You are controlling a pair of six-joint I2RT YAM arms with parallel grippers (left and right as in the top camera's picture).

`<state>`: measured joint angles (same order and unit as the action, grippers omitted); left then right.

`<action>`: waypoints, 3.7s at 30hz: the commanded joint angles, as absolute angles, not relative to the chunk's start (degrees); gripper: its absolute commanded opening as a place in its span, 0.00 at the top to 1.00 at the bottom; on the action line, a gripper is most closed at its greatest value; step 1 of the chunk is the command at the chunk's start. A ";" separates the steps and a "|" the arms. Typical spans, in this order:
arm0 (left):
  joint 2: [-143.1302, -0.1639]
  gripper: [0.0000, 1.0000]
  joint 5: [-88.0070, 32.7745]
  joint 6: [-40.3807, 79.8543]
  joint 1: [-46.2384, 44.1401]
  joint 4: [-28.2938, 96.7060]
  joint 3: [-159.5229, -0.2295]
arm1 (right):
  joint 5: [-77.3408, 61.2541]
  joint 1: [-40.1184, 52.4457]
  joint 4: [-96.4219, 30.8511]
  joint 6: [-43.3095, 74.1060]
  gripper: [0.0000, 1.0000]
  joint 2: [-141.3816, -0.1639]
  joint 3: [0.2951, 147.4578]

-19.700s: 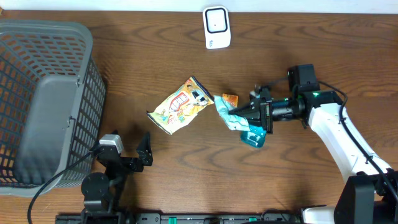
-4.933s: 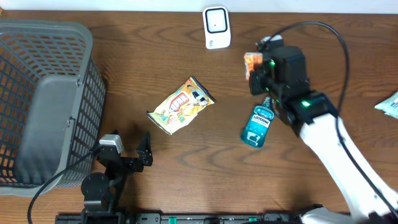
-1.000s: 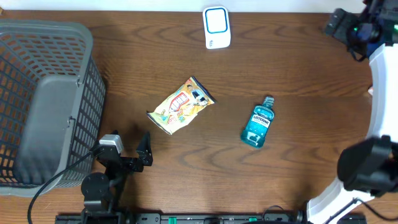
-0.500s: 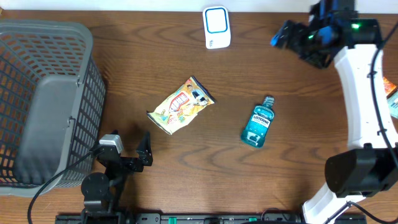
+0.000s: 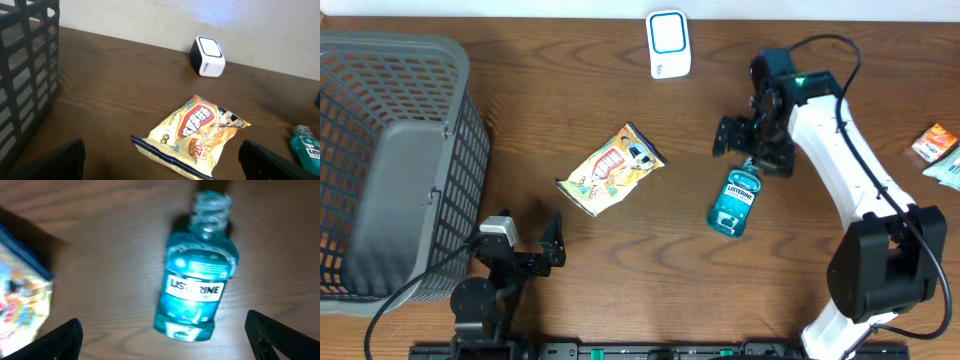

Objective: Scan the item barcode

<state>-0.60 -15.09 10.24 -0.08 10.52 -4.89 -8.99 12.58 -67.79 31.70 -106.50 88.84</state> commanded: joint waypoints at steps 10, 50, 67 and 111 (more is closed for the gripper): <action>-0.23 0.02 -15.79 9.67 -0.25 11.53 -3.70 | -5.76 12.43 -69.43 31.24 0.01 -106.94 83.90; -0.23 0.02 -15.81 9.67 -0.23 11.53 -3.70 | -5.65 12.10 -49.43 46.04 0.01 -107.00 71.40; -0.23 0.02 -15.81 9.67 -0.23 11.53 -3.70 | 11.62 12.10 -48.73 45.60 0.01 -107.07 71.07; -0.23 0.02 -15.81 9.67 -0.23 11.53 -3.70 | -1.08 16.84 -56.47 38.06 0.01 -107.13 76.93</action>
<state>-0.60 -15.09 10.24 -0.08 10.52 -4.89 -6.20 14.39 -54.06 39.40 -106.50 72.97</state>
